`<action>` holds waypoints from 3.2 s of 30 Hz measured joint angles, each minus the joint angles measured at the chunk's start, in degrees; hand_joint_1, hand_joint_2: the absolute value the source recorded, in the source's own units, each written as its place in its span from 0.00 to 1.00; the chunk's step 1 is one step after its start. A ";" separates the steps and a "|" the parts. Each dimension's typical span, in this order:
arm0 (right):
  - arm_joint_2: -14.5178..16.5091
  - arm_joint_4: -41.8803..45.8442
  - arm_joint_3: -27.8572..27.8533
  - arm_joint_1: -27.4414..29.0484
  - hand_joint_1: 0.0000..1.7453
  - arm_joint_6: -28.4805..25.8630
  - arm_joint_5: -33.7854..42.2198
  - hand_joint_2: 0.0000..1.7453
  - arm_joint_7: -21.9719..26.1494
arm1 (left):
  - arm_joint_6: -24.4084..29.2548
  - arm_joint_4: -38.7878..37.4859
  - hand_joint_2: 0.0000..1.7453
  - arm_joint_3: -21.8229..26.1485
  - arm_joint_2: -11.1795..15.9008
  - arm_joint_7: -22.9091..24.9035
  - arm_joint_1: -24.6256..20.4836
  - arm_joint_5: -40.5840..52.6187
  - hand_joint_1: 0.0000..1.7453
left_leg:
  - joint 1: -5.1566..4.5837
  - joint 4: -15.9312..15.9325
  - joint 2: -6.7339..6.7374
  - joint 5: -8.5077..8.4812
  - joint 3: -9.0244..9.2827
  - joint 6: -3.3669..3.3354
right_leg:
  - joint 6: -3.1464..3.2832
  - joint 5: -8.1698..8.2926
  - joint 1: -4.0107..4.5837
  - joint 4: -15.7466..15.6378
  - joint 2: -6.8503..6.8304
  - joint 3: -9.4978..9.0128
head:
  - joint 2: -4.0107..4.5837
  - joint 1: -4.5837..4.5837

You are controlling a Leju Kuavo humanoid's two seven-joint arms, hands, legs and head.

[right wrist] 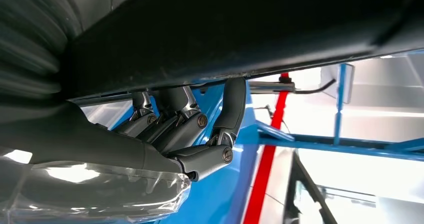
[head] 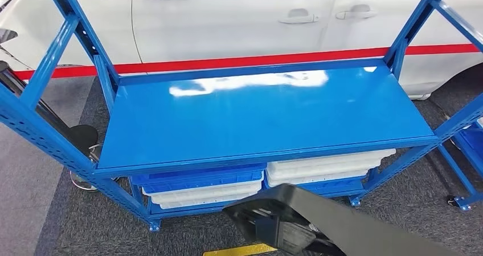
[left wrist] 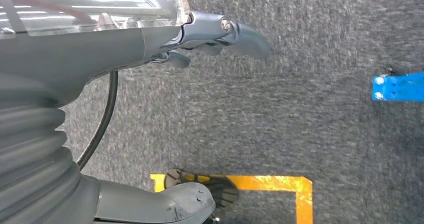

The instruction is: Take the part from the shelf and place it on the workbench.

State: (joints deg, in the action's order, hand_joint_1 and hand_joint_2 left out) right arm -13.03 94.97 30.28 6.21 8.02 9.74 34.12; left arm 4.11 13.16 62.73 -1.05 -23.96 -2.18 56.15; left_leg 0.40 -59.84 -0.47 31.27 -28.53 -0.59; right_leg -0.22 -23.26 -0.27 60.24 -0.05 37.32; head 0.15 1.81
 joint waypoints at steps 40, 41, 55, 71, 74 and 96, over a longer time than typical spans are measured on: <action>0.59 4.52 -9.76 12.15 1.00 -1.81 1.18 1.00 3.01 | 0.17 0.94 1.00 3.34 -0.81 -1.10 0.59 1.68 0.00 | 0.30 1.61 4.19 -0.58 0.58 -1.37 | -2.05 -7.85 -0.97 12.09 -0.12 2.47 | 0.00 -0.01; 0.60 4.86 -10.18 12.57 1.00 -1.72 1.16 1.00 2.98 | 0.14 0.94 1.00 3.39 -0.90 -1.09 0.55 1.72 0.00 | 0.27 1.62 4.77 -0.61 0.67 -1.29 | -1.76 -6.26 -0.87 8.18 -1.00 -0.22 | 0.00 -0.01; 0.59 7.75 -13.97 15.34 1.00 -1.35 -0.87 1.00 2.53 | 0.10 0.94 1.00 4.51 -1.82 -1.13 0.65 1.90 0.00 | 0.10 -12.22 0.71 4.15 -6.00 1.50 | 1.83 -3.15 0.00 -2.55 2.62 -5.12 | 0.00 0.01; 3.50 10.31 -29.40 18.56 1.00 12.33 -0.77 1.00 3.53 | 0.07 1.01 1.00 7.11 -2.40 -1.29 0.46 2.49 0.00 | 0.06 0.98 4.59 -1.87 -1.18 -1.29 | -1.48 -7.52 -0.99 10.19 -0.44 1.48 | 0.00 -0.01; 5.61 10.69 -31.13 18.45 1.00 13.20 -0.85 1.00 3.67 | -0.07 1.01 1.00 7.17 -2.43 -1.53 0.15 2.65 0.00 | -0.06 1.05 6.30 -1.47 -0.57 -0.62 | -0.51 -4.08 -0.28 0.02 -4.00 -3.93 | 0.00 0.00; 9.25 11.21 -33.63 18.91 1.00 12.58 0.54 1.00 3.75 | 0.07 2.37 1.00 7.75 -3.59 -2.91 0.15 4.41 0.00 | 0.53 0.81 -0.26 -2.97 -2.13 -1.22 | -0.76 -6.72 -0.36 4.68 3.45 -0.83 | 0.00 -0.01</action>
State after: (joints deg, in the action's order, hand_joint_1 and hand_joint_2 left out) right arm -3.78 106.18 -3.34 25.12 20.60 10.27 37.87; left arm 4.19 15.52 70.48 -4.64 -26.87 -2.03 60.56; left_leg 0.93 -59.03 -0.73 28.31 -30.66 -1.81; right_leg -0.98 -29.98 -0.64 64.92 3.40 36.49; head 0.15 1.80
